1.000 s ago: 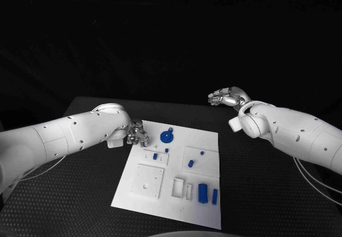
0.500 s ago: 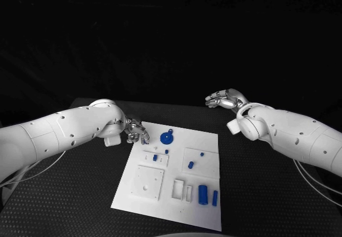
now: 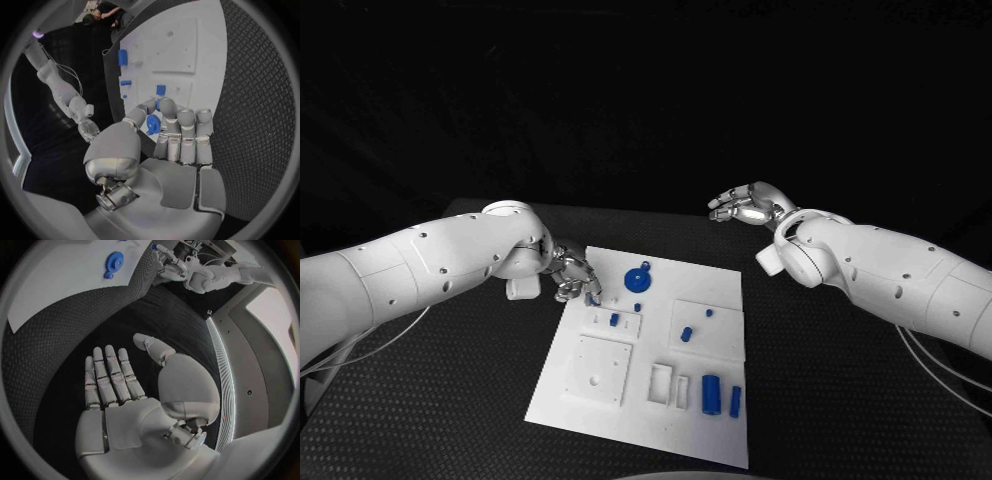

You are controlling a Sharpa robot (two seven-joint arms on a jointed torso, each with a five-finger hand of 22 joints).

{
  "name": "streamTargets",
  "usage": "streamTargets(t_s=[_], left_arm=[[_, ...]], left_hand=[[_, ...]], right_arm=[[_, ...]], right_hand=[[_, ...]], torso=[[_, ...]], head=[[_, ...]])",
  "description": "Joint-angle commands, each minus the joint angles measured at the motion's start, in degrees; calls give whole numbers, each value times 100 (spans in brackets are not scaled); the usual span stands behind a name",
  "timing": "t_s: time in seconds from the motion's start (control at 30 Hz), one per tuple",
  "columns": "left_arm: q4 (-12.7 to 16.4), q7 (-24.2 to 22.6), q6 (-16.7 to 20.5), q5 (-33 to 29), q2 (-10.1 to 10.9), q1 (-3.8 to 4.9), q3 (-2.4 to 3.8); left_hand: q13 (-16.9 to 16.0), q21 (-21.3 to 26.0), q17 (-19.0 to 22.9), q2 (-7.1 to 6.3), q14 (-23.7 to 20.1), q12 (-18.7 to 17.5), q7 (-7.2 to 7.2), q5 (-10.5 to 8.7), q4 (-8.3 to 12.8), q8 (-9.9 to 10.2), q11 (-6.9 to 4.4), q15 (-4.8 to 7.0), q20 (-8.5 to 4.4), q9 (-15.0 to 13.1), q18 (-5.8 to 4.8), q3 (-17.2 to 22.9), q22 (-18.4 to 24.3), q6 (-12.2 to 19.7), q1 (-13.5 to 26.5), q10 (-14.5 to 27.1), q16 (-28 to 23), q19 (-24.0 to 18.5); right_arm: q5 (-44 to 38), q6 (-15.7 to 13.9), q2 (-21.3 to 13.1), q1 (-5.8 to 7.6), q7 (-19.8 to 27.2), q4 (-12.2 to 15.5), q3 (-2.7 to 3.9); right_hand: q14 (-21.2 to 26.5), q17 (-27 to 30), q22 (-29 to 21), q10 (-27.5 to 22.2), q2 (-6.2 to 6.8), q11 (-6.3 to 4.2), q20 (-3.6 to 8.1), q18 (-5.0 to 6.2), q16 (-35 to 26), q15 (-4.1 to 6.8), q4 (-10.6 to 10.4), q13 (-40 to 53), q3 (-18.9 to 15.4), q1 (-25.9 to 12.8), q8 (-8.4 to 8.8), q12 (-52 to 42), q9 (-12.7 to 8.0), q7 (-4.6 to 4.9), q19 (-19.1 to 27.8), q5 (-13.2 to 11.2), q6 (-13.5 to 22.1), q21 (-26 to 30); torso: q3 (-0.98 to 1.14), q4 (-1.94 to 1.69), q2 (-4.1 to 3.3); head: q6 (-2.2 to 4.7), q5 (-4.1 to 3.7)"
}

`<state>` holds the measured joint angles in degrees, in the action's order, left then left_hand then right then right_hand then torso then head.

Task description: Assemble the parts on the task board

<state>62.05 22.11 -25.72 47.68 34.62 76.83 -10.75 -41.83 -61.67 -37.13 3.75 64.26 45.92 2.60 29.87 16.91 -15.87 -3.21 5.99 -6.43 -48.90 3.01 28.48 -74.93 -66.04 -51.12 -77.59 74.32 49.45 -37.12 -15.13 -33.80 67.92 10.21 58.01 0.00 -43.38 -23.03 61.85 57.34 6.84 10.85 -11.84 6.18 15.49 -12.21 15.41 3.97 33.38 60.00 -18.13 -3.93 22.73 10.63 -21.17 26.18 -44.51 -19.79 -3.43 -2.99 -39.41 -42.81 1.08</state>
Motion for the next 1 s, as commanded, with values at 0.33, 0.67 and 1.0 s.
streamTargets(t_s=[0.33,0.67,1.0], left_arm=[[-640,104,-998,748,-680,147,-41],[-745,175,-1087,986,-900,178,-227],[-871,195,-995,1009,-1002,166,-292]], left_hand=[[8,-8,9,78,-44,33,-107,8,-1,-25,-140,95,-557,-63,95,313,-87,-48,-122,-33,20,-47],[20,-7,18,23,-55,56,-105,-277,-12,4,-139,82,-551,-104,82,456,-84,-57,-188,-25,45,-57],[21,-8,19,24,-57,59,-105,-285,-11,8,-138,81,-550,-108,81,469,-84,-57,-188,-24,46,-57]], right_arm=[[-134,87,57,-4,23,-21,-2],[-134,77,61,-4,23,-8,-2],[-134,71,76,-4,32,-7,-2]], right_hand=[[-9,11,13,26,-5,11,4,-114,10,-22,24,-2,-14,24,-23,0,-8,31,1,-29,-24,41],[-8,12,16,27,-5,10,4,-115,10,-20,21,-2,-16,21,-23,1,-9,31,1,-24,-24,44],[-7,13,19,28,-4,9,5,-115,11,-18,20,-3,-16,21,-23,2,-10,30,0,-19,-25,48]], torso=[[3,24,-9],[14,15,-7],[-2,13,-8]], head=[[-10,53],[-34,59],[-54,58]])
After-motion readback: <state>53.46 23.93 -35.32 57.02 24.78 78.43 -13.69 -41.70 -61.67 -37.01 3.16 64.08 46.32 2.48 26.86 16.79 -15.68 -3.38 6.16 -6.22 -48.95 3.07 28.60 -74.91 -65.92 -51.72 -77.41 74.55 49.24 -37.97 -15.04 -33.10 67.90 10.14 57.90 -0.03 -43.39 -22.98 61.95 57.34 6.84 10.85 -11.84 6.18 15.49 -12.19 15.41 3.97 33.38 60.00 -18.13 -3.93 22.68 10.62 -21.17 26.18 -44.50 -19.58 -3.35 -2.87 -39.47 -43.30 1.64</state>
